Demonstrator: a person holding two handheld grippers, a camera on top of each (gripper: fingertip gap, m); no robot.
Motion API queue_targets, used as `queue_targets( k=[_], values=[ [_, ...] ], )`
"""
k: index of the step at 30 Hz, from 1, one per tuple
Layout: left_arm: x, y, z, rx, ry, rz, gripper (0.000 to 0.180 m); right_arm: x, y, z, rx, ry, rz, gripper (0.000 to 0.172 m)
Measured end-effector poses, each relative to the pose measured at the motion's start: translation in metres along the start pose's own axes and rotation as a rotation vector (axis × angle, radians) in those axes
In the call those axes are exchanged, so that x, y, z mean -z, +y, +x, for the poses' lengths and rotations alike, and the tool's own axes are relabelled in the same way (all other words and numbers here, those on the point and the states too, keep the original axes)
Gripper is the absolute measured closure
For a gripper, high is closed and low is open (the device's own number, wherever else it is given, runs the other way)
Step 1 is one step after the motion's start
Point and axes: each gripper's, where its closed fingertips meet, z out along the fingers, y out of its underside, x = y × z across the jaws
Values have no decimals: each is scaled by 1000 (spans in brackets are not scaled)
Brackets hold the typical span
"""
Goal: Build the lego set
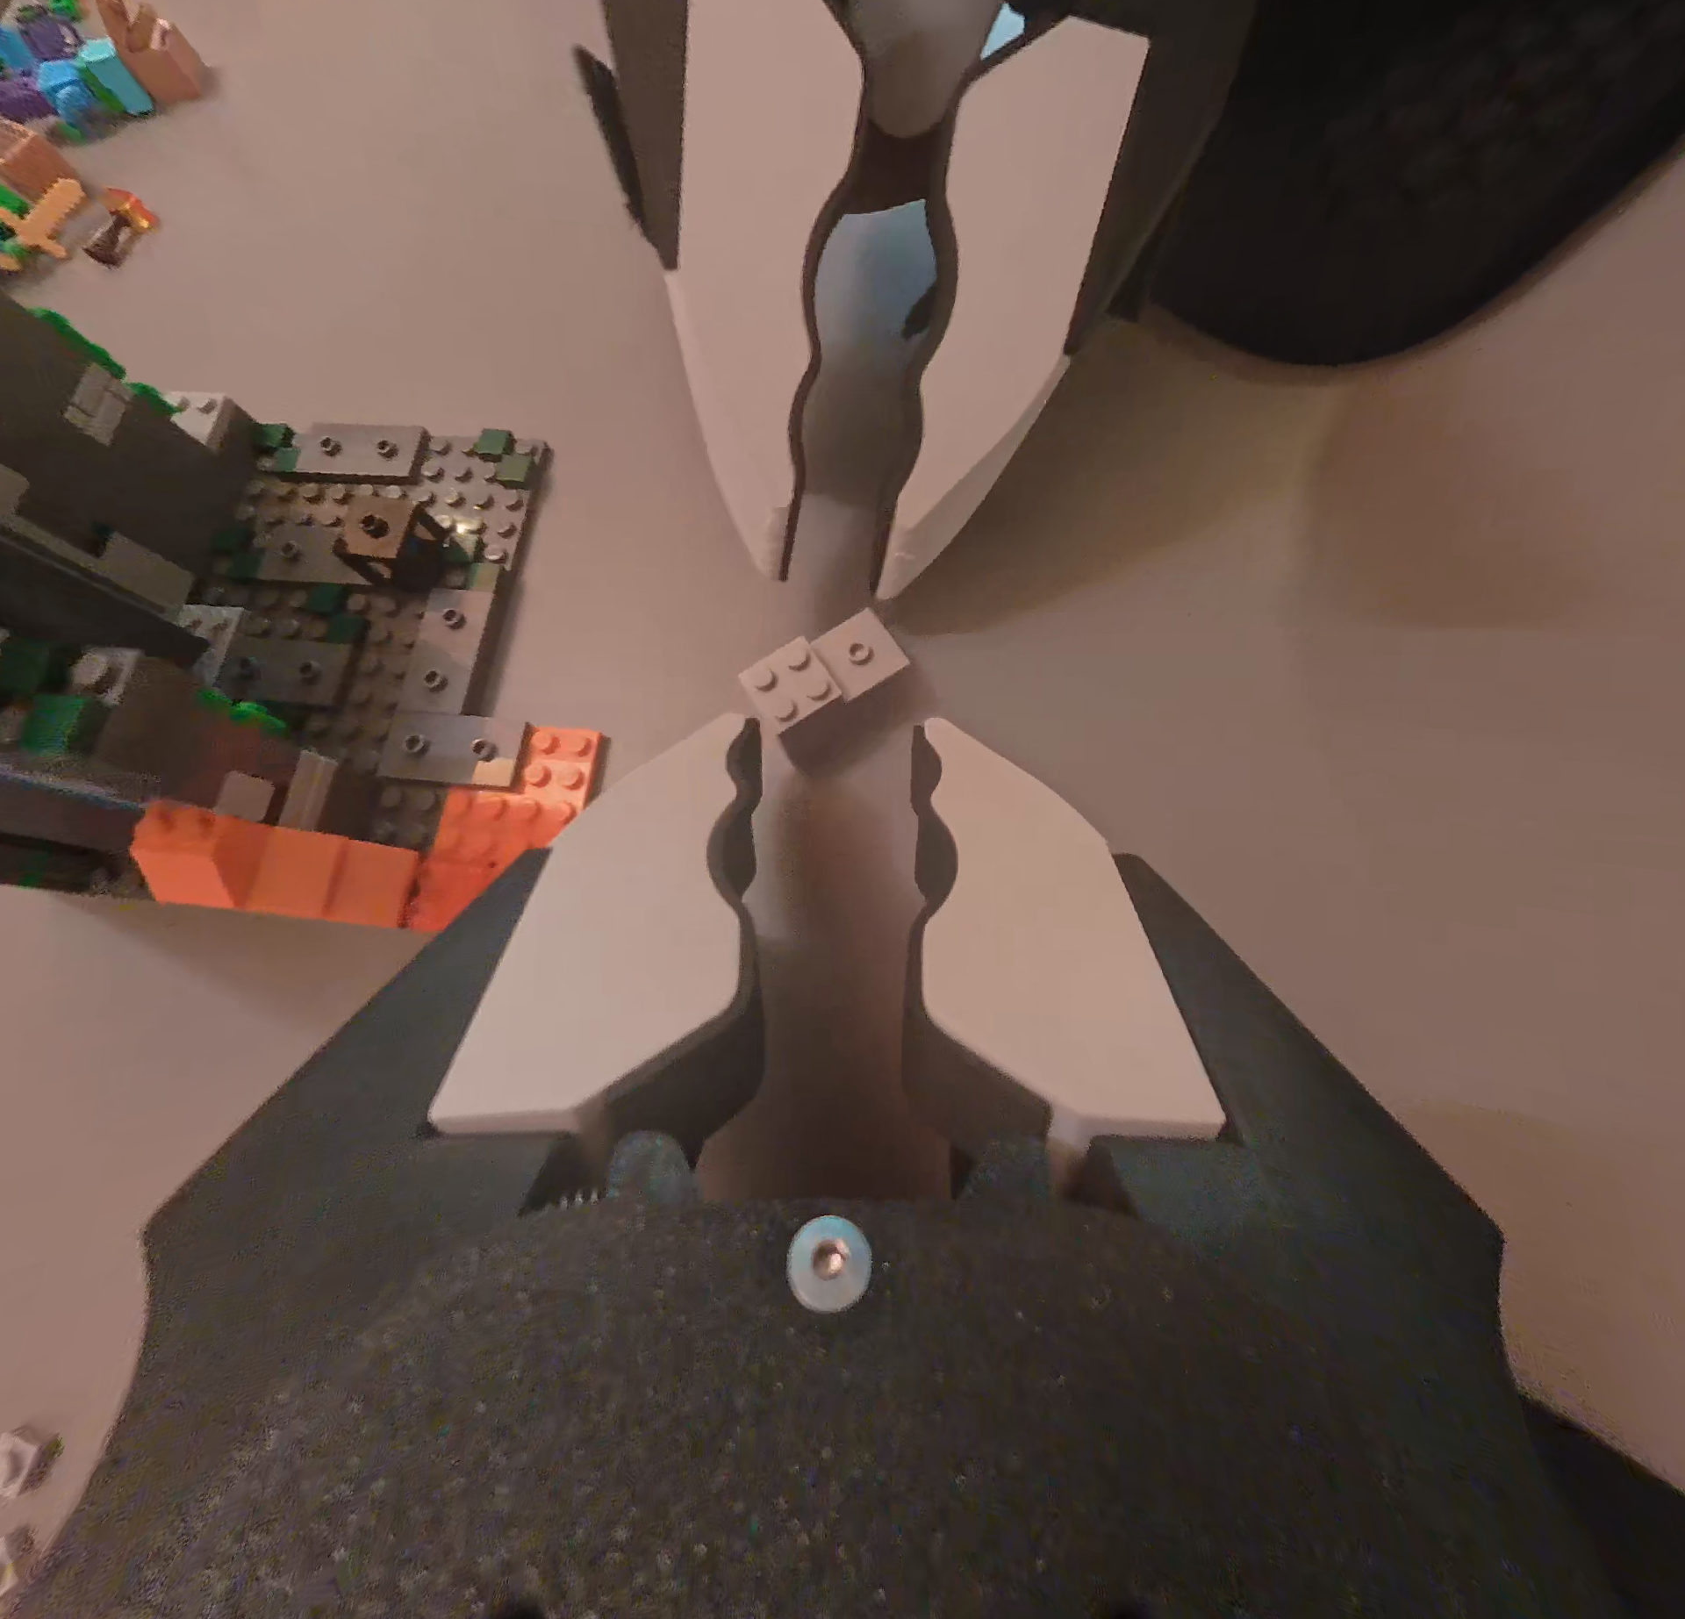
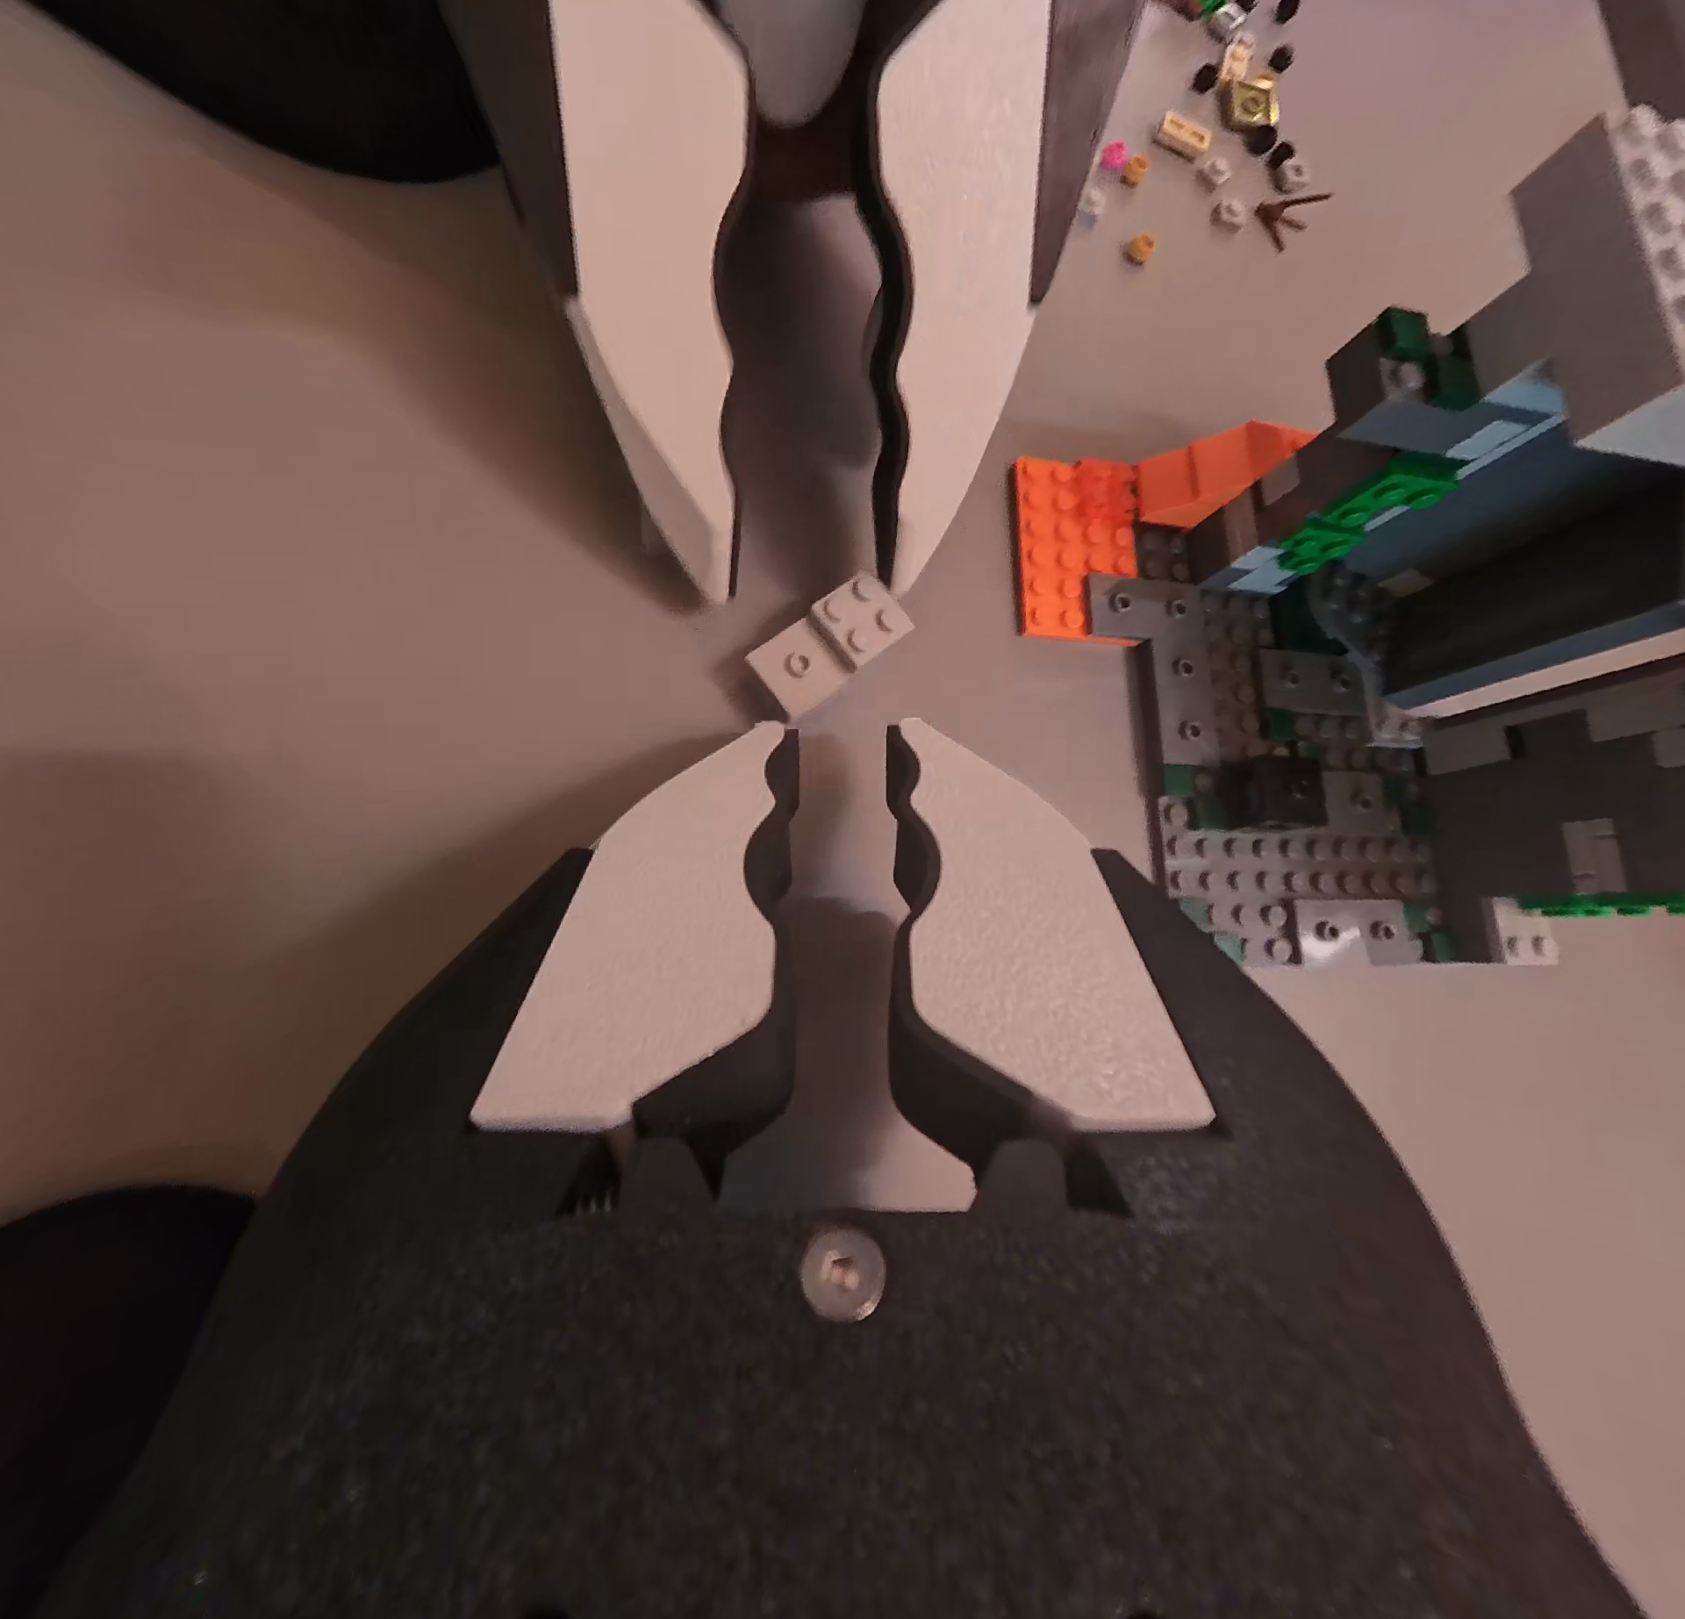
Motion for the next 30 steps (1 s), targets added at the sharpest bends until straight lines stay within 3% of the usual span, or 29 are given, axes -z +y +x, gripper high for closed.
queue_targets(
  k=[7,21,30],
  values=[
    [2,-2,-19,-12,-18,55,145,11,3,-6,-26,-25,11,153],
    [-8,-4,5,-147,228,39,156,22,5,-9,-67,-43,61,153],
    [-5,-6,5,-170,234,57,152,23,10,-8,-89,-52,64,153]
  ],
)
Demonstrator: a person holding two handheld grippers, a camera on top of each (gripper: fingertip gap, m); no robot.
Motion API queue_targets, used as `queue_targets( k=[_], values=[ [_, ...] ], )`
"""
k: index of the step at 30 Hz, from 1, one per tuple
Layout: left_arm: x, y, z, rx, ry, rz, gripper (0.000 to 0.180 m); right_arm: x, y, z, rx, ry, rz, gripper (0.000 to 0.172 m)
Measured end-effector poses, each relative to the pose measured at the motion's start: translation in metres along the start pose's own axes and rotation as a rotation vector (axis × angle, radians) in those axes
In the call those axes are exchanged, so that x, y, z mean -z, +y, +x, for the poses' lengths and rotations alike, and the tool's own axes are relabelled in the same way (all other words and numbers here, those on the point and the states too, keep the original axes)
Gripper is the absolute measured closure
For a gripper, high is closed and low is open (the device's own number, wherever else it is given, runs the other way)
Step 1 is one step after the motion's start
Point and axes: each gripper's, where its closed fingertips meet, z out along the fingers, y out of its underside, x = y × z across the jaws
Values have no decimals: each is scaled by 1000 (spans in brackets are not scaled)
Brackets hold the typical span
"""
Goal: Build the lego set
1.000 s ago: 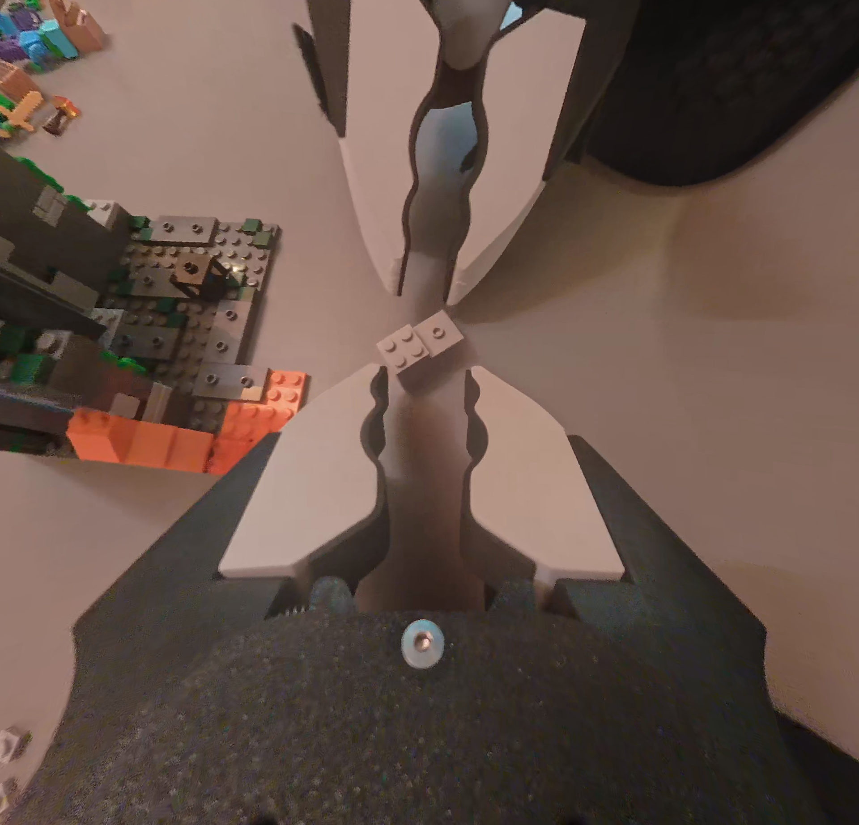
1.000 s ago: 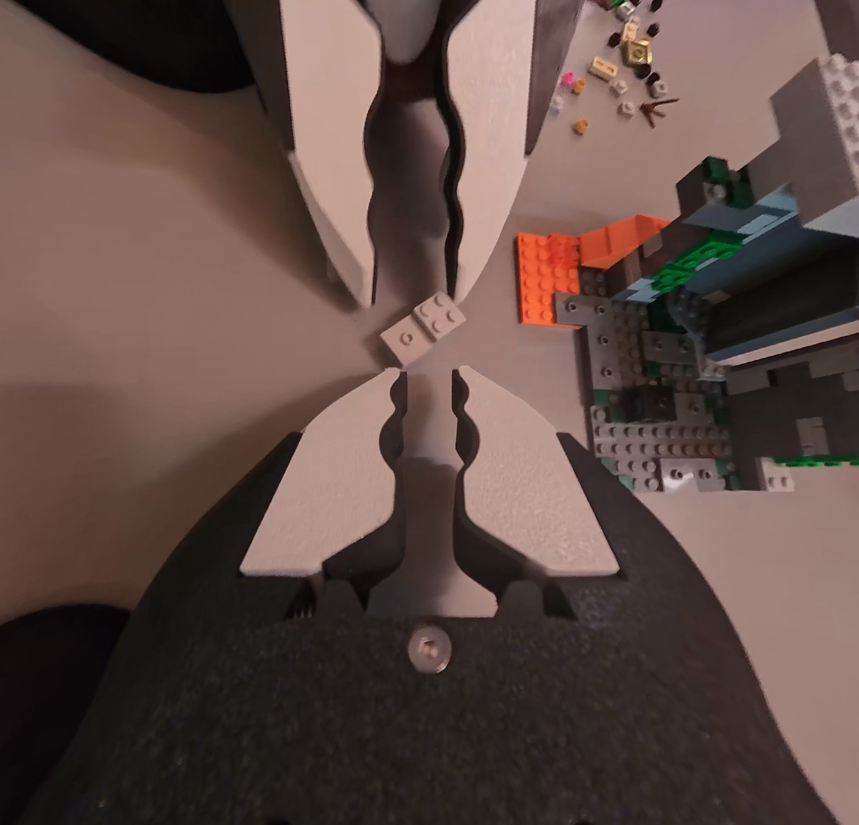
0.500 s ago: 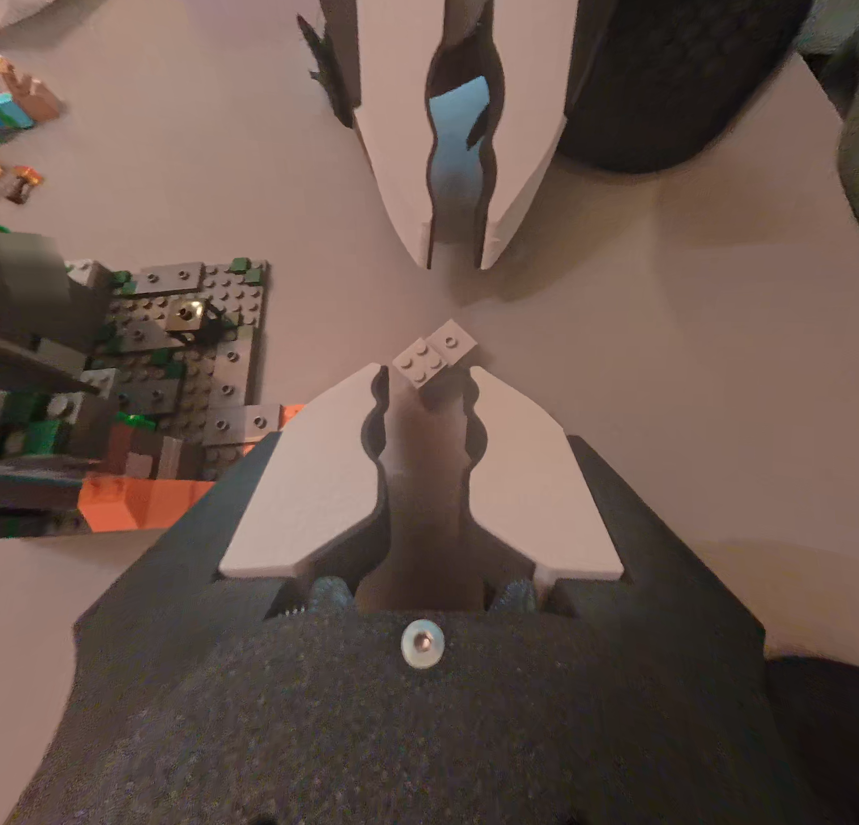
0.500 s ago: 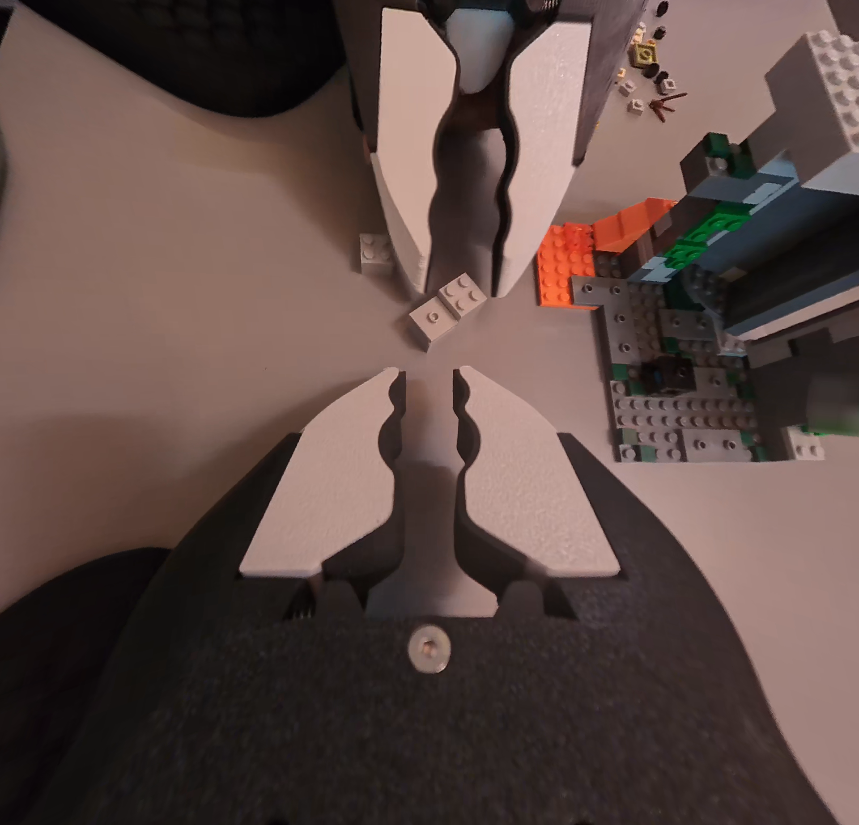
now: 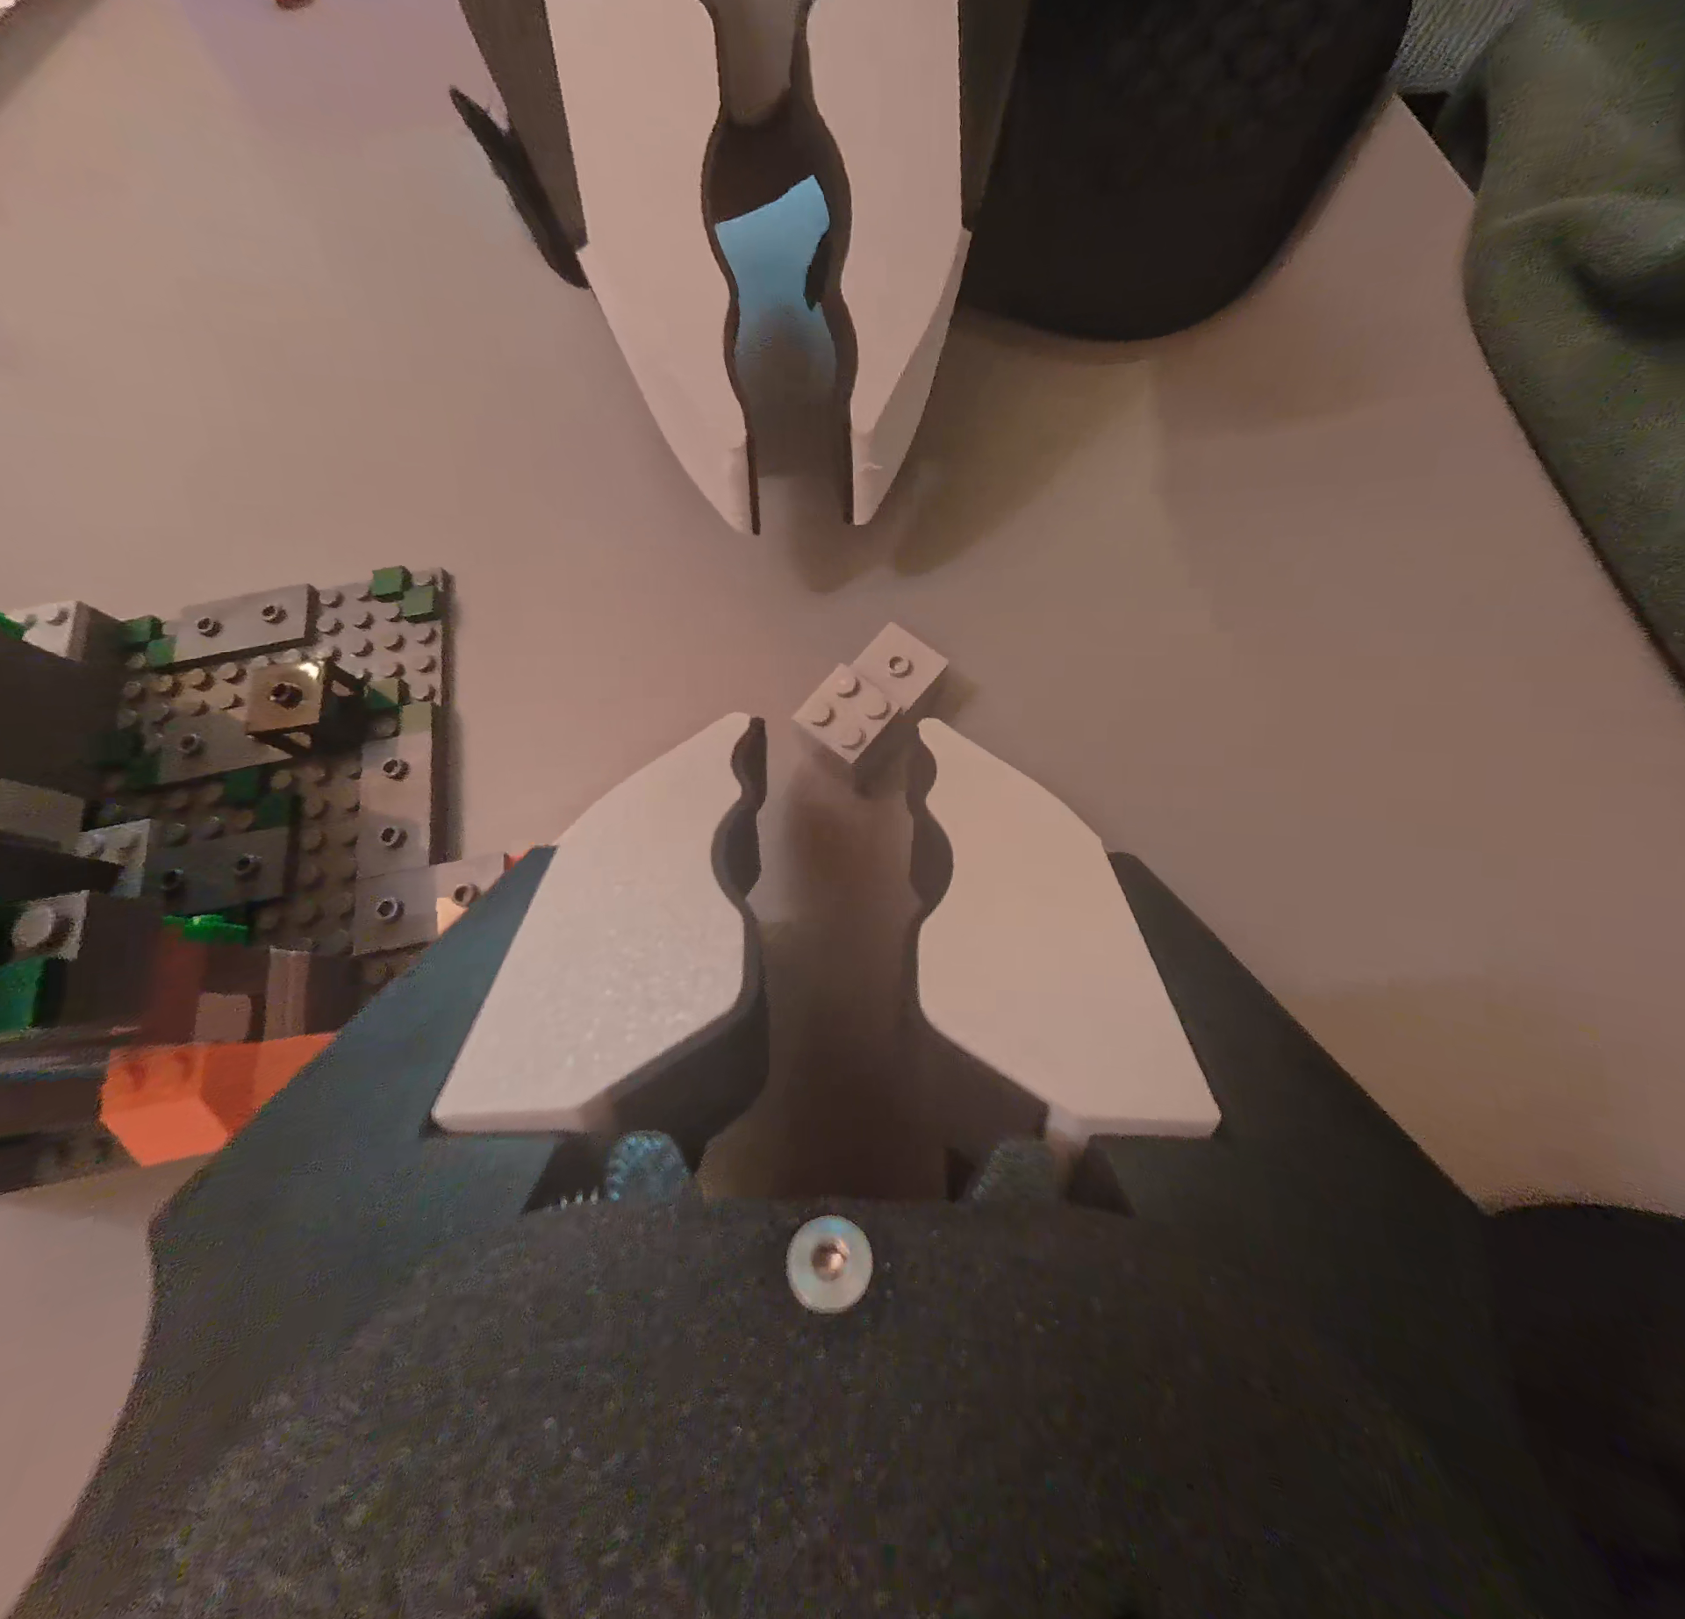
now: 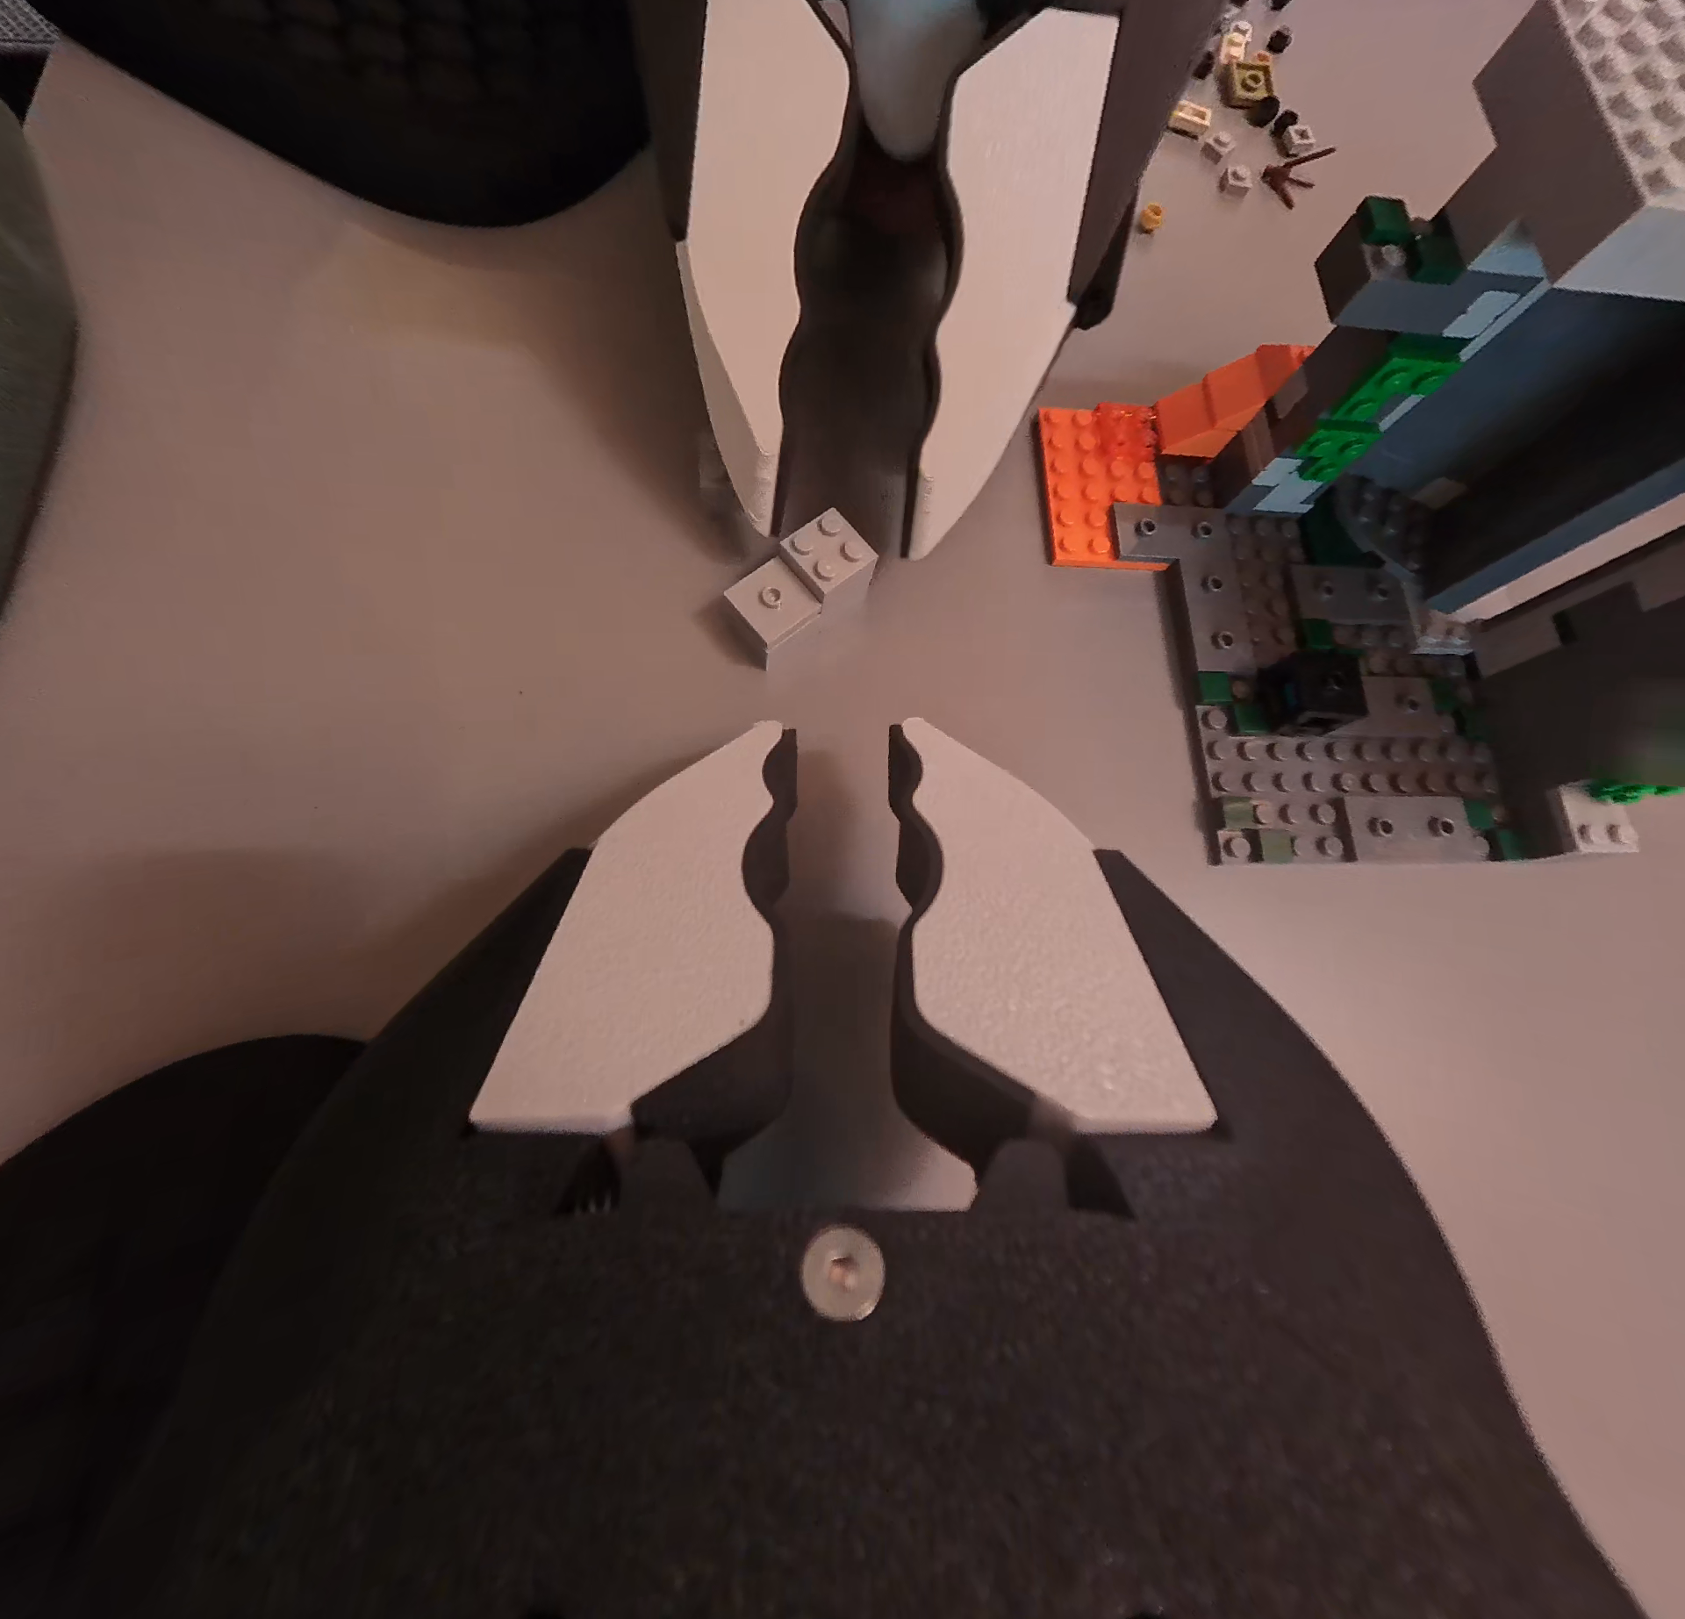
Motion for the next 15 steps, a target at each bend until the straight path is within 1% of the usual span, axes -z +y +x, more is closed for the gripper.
queue_targets(
  k=[3,6,8,11,15],
  values=[
    [-5,1,2,-18,37,-11,153,-1,1,-2,-1,-9,-3,153],
    [-8,0,7,-40,81,-14,158,-2,1,-2,-2,-11,-4,153],
    [-9,-2,11,-42,99,-12,159,-2,2,-2,-6,-11,-2,153],
    [-10,-2,11,-32,85,-24,159,-2,1,-2,-21,-23,11,153],
    [-3,-10,-2,15,-4,21,162,0,-2,-2,-99,-62,59,152]
  ],
)
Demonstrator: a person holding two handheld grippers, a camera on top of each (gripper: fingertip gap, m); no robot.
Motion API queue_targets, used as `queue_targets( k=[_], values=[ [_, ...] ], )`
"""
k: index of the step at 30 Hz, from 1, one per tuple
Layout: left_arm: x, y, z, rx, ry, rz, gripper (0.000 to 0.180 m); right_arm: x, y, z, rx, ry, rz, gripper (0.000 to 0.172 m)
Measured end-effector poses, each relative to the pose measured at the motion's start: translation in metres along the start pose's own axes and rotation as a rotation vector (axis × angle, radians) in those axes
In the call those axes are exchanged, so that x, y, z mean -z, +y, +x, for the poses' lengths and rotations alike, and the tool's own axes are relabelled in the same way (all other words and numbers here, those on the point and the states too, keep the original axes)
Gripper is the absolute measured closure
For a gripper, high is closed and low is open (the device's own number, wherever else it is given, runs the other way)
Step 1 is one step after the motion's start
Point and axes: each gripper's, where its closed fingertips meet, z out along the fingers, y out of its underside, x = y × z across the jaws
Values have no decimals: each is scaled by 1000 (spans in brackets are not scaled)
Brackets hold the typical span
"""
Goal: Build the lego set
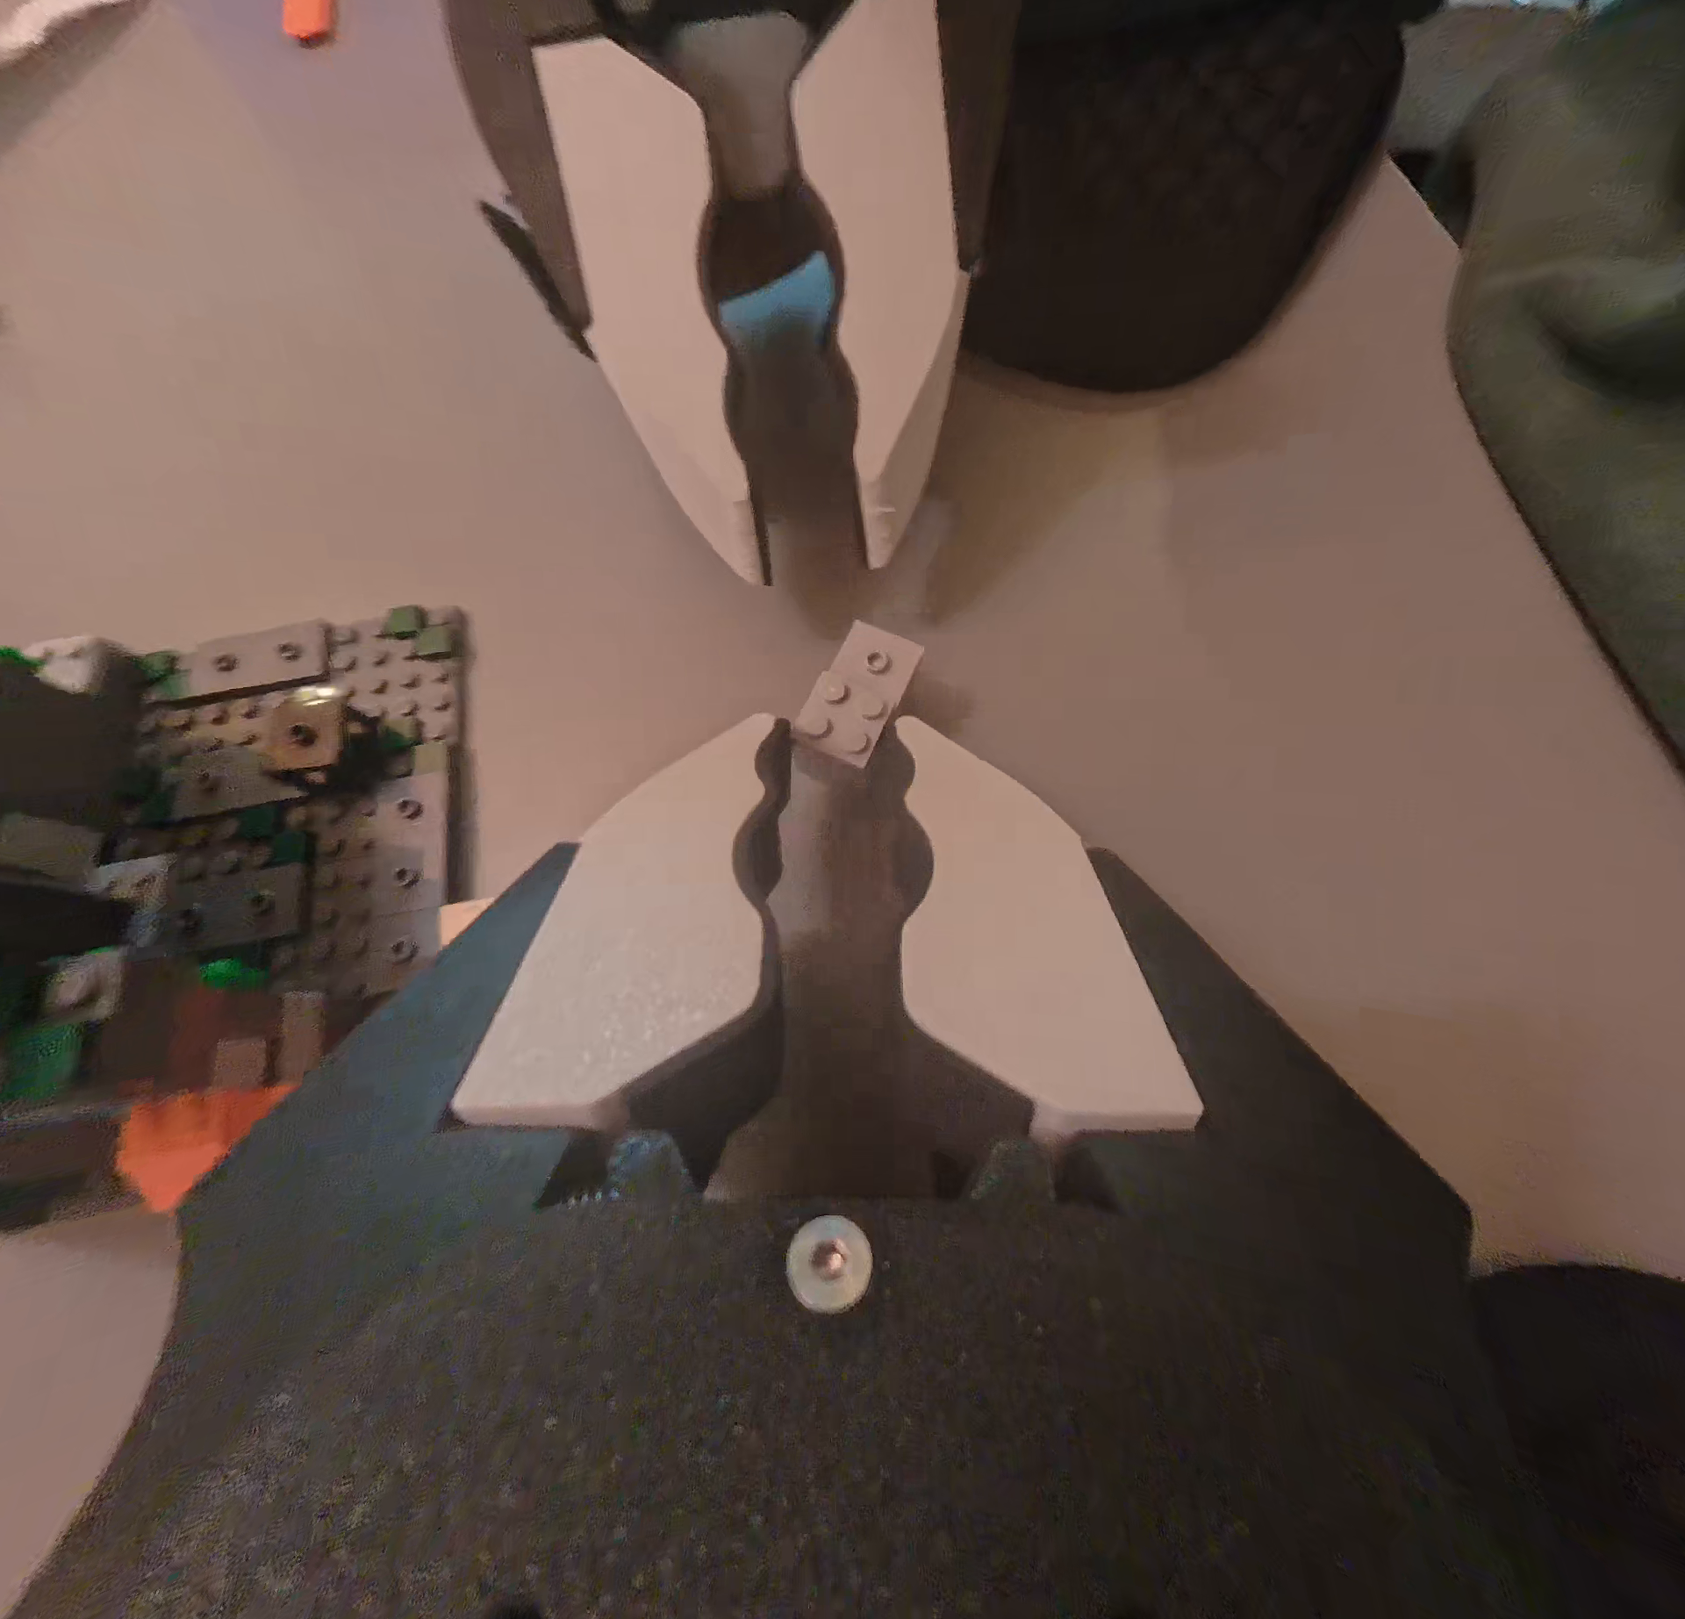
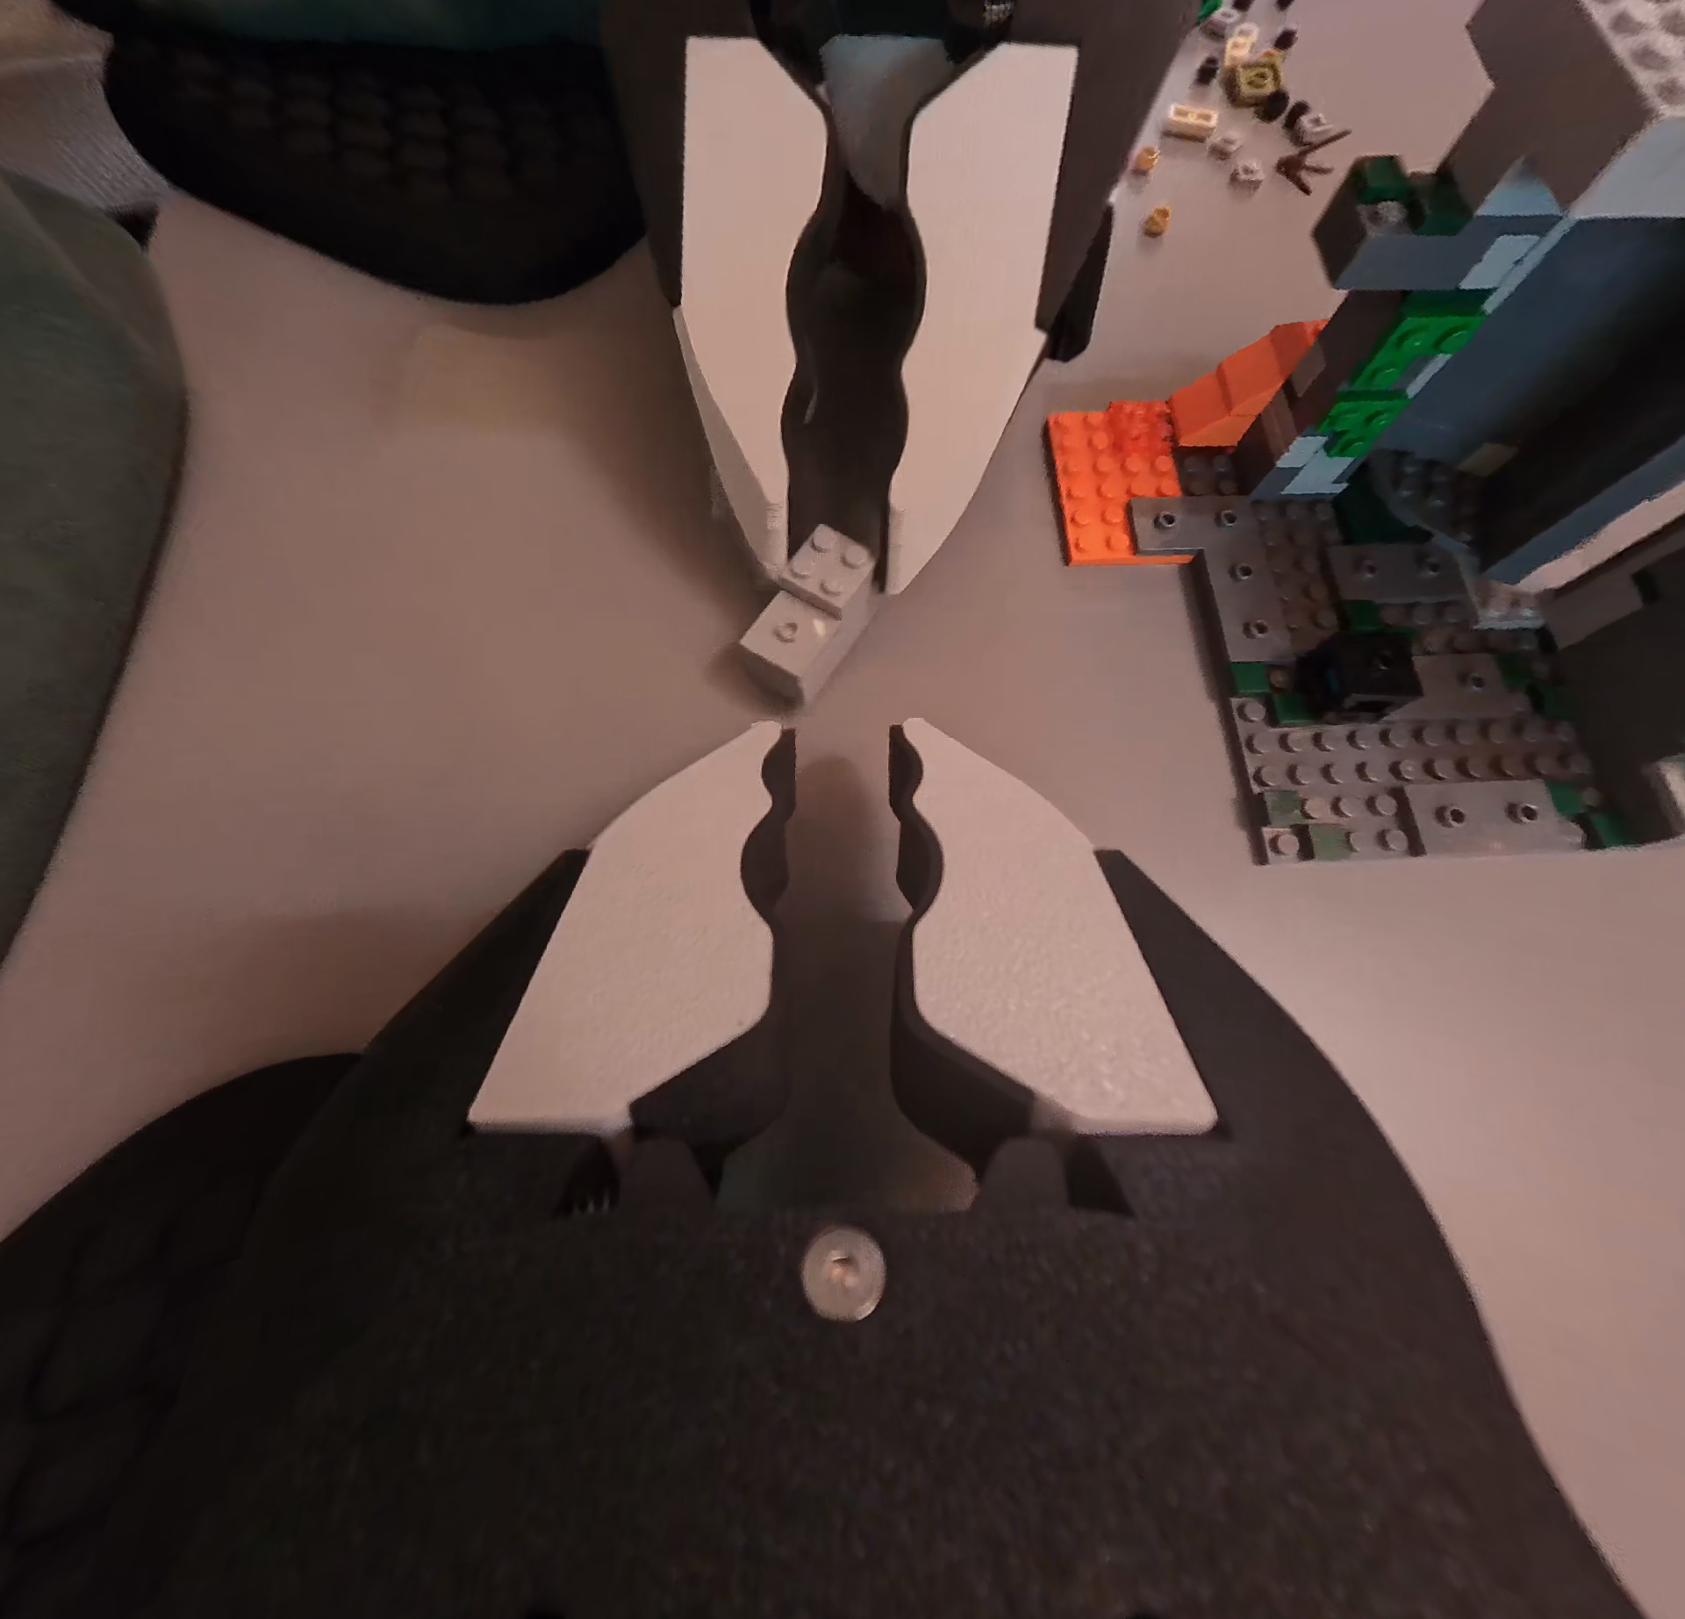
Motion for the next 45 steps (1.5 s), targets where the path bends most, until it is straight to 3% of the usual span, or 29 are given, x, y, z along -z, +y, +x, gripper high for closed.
queue_targets(
  k=[5,10,14,19,26,30,45],
  values=[
    [18,-16,-13,44,-81,99,162,15,-21,12,-259,-73,181,144],
    [26,-27,-6,41,-61,127,162,27,-41,14,-590,-276,328,136],
    [24,-37,7,8,-30,112,162,23,-48,-7,-840,-531,262,130],
    [23,-45,19,-33,-20,93,162,11,-48,-34,-1015,-664,151,130],
    [29,-52,24,-70,-22,93,162,10,-60,-46,-1062,-749,144,138],
    [30,-53,26,-85,-24,94,162,8,-63,-49,-1072,-776,154,153],
    [42,-68,48,-229,-19,148,163,13,-75,-71,-952,-797,177,157]
  ],
)
